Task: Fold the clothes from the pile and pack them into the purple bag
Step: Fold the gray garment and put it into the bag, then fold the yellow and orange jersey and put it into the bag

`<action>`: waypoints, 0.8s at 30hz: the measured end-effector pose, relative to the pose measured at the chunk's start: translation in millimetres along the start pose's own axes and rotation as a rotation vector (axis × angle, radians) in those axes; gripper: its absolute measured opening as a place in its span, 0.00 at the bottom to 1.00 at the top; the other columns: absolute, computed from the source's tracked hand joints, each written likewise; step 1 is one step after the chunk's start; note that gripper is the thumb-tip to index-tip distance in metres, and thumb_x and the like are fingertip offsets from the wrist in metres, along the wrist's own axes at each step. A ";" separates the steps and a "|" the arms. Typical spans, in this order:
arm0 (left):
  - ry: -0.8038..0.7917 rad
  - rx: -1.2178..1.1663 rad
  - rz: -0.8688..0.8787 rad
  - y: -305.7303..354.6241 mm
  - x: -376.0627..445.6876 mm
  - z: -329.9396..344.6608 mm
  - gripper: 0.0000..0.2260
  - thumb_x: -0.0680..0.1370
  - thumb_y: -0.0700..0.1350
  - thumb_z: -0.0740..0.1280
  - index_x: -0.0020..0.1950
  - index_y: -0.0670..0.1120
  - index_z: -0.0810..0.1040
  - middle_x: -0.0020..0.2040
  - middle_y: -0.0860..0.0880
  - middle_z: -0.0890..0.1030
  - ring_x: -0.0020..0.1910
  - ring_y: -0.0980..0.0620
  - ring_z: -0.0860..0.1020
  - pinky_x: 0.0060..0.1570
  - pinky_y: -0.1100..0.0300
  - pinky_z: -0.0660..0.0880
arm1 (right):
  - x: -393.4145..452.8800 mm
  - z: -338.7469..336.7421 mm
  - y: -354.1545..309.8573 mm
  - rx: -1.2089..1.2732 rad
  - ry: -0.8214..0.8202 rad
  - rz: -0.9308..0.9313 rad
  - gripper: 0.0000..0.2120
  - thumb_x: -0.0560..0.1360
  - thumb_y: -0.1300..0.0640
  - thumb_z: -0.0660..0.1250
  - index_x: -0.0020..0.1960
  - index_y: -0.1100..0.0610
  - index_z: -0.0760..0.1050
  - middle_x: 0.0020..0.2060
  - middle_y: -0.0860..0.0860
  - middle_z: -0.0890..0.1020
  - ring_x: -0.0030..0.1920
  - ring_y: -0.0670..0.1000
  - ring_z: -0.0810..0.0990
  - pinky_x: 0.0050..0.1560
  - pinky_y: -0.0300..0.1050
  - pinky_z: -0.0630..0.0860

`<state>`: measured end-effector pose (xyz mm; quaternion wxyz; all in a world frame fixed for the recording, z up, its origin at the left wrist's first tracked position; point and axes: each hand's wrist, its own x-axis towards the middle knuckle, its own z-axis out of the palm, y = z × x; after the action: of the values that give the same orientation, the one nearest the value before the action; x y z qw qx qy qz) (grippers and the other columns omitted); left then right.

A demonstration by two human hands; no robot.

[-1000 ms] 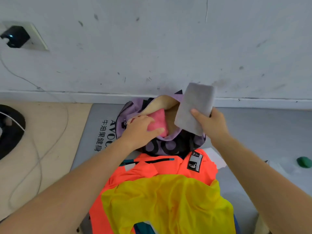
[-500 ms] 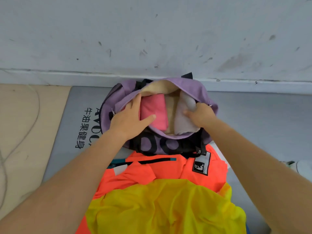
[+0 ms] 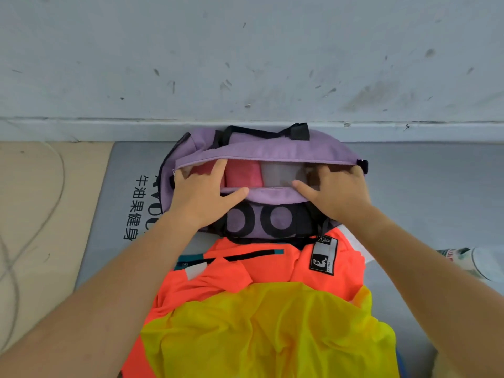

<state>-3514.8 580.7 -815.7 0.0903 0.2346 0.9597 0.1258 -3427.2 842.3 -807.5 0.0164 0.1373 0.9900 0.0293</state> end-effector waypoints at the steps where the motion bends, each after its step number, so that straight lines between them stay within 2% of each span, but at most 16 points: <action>1: 0.033 0.014 0.014 3.0 -1.8 -7.9 0.37 0.74 0.72 0.54 0.78 0.53 0.54 0.57 0.44 0.81 0.65 0.41 0.73 0.71 0.36 0.56 | -3.1 -7.7 2.6 0.017 0.043 -0.004 0.35 0.73 0.29 0.50 0.58 0.57 0.75 0.38 0.57 0.83 0.47 0.57 0.81 0.57 0.51 0.64; 3: 0.133 0.079 0.054 9.0 -4.3 -23.6 0.38 0.75 0.71 0.54 0.79 0.52 0.51 0.56 0.45 0.81 0.61 0.42 0.76 0.71 0.38 0.57 | -3.4 -24.1 5.9 0.063 0.088 0.004 0.34 0.73 0.30 0.51 0.61 0.57 0.71 0.42 0.58 0.83 0.47 0.59 0.81 0.55 0.52 0.66; 5: 0.201 0.128 0.090 13.9 -7.3 -38.6 0.38 0.76 0.70 0.55 0.79 0.51 0.51 0.64 0.44 0.77 0.65 0.42 0.73 0.72 0.41 0.56 | -2.6 -41.6 7.9 0.158 0.097 -0.003 0.32 0.74 0.31 0.52 0.66 0.55 0.67 0.51 0.59 0.82 0.52 0.60 0.80 0.55 0.53 0.70; 8: 0.146 0.070 0.110 21.7 -20.2 -54.1 0.34 0.78 0.65 0.58 0.79 0.49 0.57 0.71 0.44 0.71 0.70 0.43 0.68 0.72 0.45 0.60 | -16.7 -61.5 1.6 0.271 0.092 -0.044 0.29 0.76 0.37 0.57 0.69 0.55 0.67 0.59 0.59 0.78 0.58 0.62 0.77 0.57 0.54 0.71; 10: 0.141 0.032 0.131 30.2 -38.3 -57.4 0.28 0.78 0.58 0.62 0.74 0.46 0.67 0.68 0.44 0.73 0.67 0.43 0.70 0.67 0.46 0.65 | -38.4 -67.9 -8.1 0.318 0.142 -0.061 0.26 0.77 0.44 0.62 0.68 0.59 0.70 0.58 0.60 0.78 0.58 0.63 0.76 0.57 0.55 0.71; 12: 0.187 -0.056 0.139 41.7 -61.6 -54.7 0.18 0.78 0.51 0.65 0.63 0.44 0.77 0.58 0.44 0.77 0.59 0.43 0.73 0.57 0.48 0.71 | -65.4 -66.8 -20.8 0.378 0.184 -0.061 0.19 0.77 0.50 0.65 0.62 0.61 0.74 0.53 0.60 0.79 0.53 0.63 0.77 0.53 0.56 0.71; 13: 0.168 -0.126 0.109 47.6 -74.9 -51.8 0.13 0.77 0.49 0.65 0.57 0.45 0.80 0.53 0.45 0.78 0.55 0.44 0.75 0.51 0.50 0.73 | -80.2 -64.1 -27.5 0.437 0.154 -0.041 0.15 0.76 0.52 0.65 0.58 0.61 0.75 0.50 0.60 0.80 0.50 0.62 0.78 0.49 0.55 0.72; 15: 0.040 -0.246 0.000 58.7 -103.3 -40.6 0.08 0.77 0.49 0.64 0.46 0.47 0.80 0.43 0.48 0.80 0.46 0.45 0.78 0.41 0.53 0.73 | -113.5 -53.6 -39.1 0.568 0.028 0.015 0.08 0.77 0.56 0.63 0.48 0.61 0.75 0.43 0.58 0.80 0.43 0.61 0.77 0.41 0.52 0.71; 16: -0.050 -0.274 -0.054 62.8 -117.6 -32.5 0.08 0.77 0.48 0.63 0.41 0.47 0.78 0.39 0.48 0.80 0.43 0.43 0.78 0.38 0.52 0.73 | -131.7 -44.9 -44.2 0.605 -0.035 0.046 0.07 0.77 0.57 0.63 0.43 0.61 0.74 0.40 0.59 0.79 0.42 0.61 0.77 0.38 0.52 0.69; 18: -0.273 -0.302 -0.150 66.7 -147.1 -12.6 0.13 0.77 0.47 0.64 0.34 0.46 0.75 0.36 0.46 0.79 0.41 0.40 0.79 0.38 0.51 0.74 | -170.2 -27.6 -54.9 0.629 -0.215 0.078 0.09 0.77 0.59 0.63 0.41 0.62 0.76 0.39 0.60 0.81 0.43 0.61 0.78 0.40 0.52 0.71; 20: -0.539 -0.345 -0.254 63.7 -179.5 9.7 0.12 0.77 0.47 0.64 0.35 0.45 0.79 0.37 0.45 0.83 0.37 0.43 0.82 0.37 0.54 0.76 | -205.9 -9.6 -66.2 0.632 -0.548 0.054 0.12 0.77 0.56 0.63 0.41 0.63 0.78 0.41 0.59 0.83 0.44 0.58 0.81 0.43 0.50 0.75; 22: -0.732 -0.371 -0.351 55.2 -216.0 31.6 0.12 0.77 0.48 0.66 0.38 0.43 0.82 0.37 0.47 0.84 0.30 0.49 0.81 0.33 0.60 0.75 | -240.9 10.0 -79.0 0.544 -0.926 0.012 0.19 0.78 0.49 0.62 0.35 0.61 0.76 0.37 0.56 0.83 0.35 0.51 0.81 0.38 0.44 0.73; 23: -0.763 -0.379 -0.394 50.6 -234.1 40.9 0.13 0.77 0.49 0.67 0.37 0.42 0.81 0.35 0.47 0.83 0.29 0.50 0.80 0.32 0.60 0.74 | -259.8 20.0 -84.2 0.467 -1.019 0.001 0.21 0.78 0.45 0.62 0.33 0.58 0.74 0.33 0.54 0.80 0.32 0.50 0.78 0.37 0.43 0.71; 24: -0.749 -0.385 -0.430 46.4 -250.6 49.1 0.14 0.77 0.49 0.68 0.36 0.42 0.80 0.34 0.46 0.82 0.29 0.49 0.78 0.32 0.59 0.73 | -278.4 29.1 -88.0 0.405 -1.041 0.021 0.21 0.77 0.42 0.63 0.34 0.57 0.72 0.32 0.52 0.76 0.34 0.50 0.76 0.39 0.43 0.69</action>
<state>-3264.7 511.8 -820.7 0.4961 0.0387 0.8471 0.1867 -3182.1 683.4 -835.3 0.4762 0.1439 0.8356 -0.2330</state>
